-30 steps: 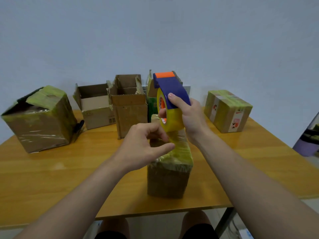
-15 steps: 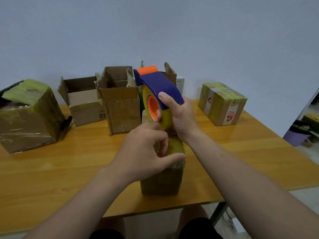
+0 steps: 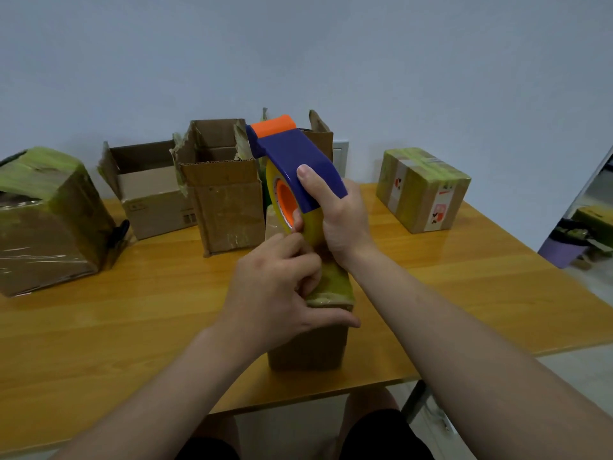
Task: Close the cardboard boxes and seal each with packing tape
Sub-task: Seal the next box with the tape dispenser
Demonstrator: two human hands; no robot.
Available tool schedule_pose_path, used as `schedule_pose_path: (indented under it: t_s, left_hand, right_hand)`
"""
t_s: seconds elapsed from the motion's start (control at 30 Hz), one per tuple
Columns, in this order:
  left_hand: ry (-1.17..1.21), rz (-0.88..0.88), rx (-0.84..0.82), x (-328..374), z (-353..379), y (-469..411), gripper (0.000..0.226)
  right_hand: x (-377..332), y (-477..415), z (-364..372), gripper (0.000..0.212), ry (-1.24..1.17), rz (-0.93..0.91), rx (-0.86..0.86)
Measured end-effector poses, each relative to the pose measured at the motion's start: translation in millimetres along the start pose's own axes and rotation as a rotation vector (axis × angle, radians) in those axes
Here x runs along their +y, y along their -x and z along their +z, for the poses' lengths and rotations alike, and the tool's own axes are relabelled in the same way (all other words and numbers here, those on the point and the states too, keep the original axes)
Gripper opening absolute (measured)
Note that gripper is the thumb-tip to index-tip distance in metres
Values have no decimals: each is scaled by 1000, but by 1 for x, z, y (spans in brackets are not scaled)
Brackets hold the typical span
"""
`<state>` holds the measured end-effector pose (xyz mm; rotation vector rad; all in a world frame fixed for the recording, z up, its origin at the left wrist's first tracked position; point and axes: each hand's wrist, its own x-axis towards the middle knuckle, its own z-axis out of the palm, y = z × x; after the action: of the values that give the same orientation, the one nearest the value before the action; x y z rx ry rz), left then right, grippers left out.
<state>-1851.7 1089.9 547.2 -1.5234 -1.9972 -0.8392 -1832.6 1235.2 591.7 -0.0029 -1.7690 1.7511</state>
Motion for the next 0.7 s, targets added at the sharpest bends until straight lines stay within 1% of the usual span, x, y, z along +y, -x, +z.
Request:
schedule_pose_path:
  t_s: [0.1, 0.13, 0.23, 0.3, 0.4, 0.6, 0.7]
  left_hand:
    - [355, -161, -27, -16, -11, 8, 51]
    - [404, -182, -16, -20, -11, 14, 50]
    - [323, -184, 24, -25, 0, 30, 58]
    - [277, -188, 84, -28, 12, 41, 66]
    - [299, -204, 108, -35, 23, 54, 78]
    - [304, -205, 38, -40, 19, 63, 75]
    - [324, -142, 22, -50, 11, 60, 77]
  right_hand:
    - [0, 2, -2, 35, -21, -43, -24]
    - [0, 2, -3, 40, -19, -59, -34]
    - [0, 3, 1, 42, -8, -71, -29]
    - [0, 1, 4, 42, 19, -82, -28]
    - [1, 0, 3, 39, 2, -69, -33]
    - [3, -1, 0, 41, -30, -48, -35]
    - [3, 0, 0, 42, -22, -52, -26]
